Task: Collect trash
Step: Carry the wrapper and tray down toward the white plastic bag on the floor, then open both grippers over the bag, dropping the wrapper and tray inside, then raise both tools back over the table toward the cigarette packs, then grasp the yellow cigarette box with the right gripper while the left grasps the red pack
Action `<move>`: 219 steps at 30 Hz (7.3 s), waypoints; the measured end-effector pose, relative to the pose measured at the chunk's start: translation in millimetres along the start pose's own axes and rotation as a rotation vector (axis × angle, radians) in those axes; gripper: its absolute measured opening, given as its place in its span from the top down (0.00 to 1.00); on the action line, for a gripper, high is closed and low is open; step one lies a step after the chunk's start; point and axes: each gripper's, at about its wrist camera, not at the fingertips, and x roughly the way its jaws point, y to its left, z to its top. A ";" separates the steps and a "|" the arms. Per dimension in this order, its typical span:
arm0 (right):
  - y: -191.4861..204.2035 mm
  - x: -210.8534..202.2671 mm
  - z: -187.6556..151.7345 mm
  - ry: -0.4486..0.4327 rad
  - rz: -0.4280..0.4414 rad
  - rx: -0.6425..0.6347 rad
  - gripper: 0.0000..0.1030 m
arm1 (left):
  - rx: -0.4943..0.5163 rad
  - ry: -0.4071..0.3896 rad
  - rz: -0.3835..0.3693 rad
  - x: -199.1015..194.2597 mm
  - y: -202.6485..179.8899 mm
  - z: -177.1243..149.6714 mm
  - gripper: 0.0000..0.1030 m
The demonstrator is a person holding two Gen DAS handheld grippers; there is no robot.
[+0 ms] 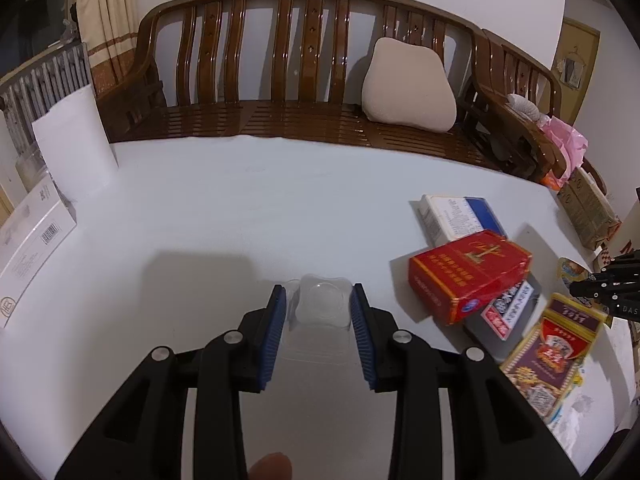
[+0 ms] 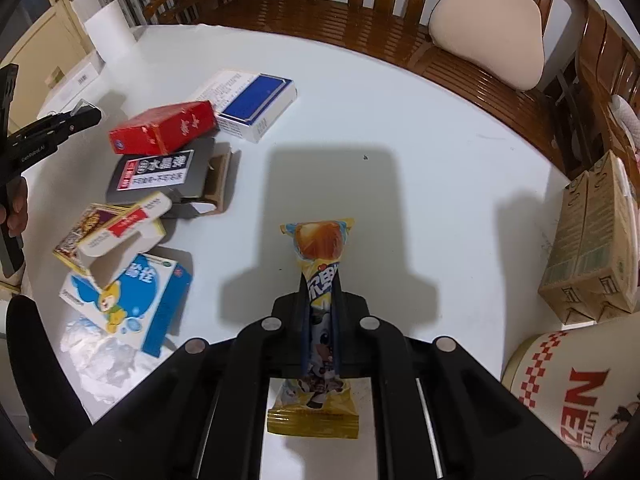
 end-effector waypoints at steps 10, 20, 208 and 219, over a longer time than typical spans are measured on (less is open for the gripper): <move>15.1 -51.1 -13.5 -0.069 0.037 0.026 0.93 | 0.028 -0.020 -0.004 -50.5 -27.3 4.6 0.68; 45.8 -118.3 -50.9 -0.146 0.065 0.017 0.93 | 0.051 -0.037 0.004 -127.6 -64.2 -11.9 0.68; 102.5 -22.7 10.1 -0.083 0.180 0.207 0.32 | 0.446 0.038 -0.292 38.5 -89.3 24.3 0.08; 104.3 -2.5 18.3 -0.052 0.202 0.210 0.52 | 0.436 0.100 -0.381 63.9 -88.0 28.6 0.08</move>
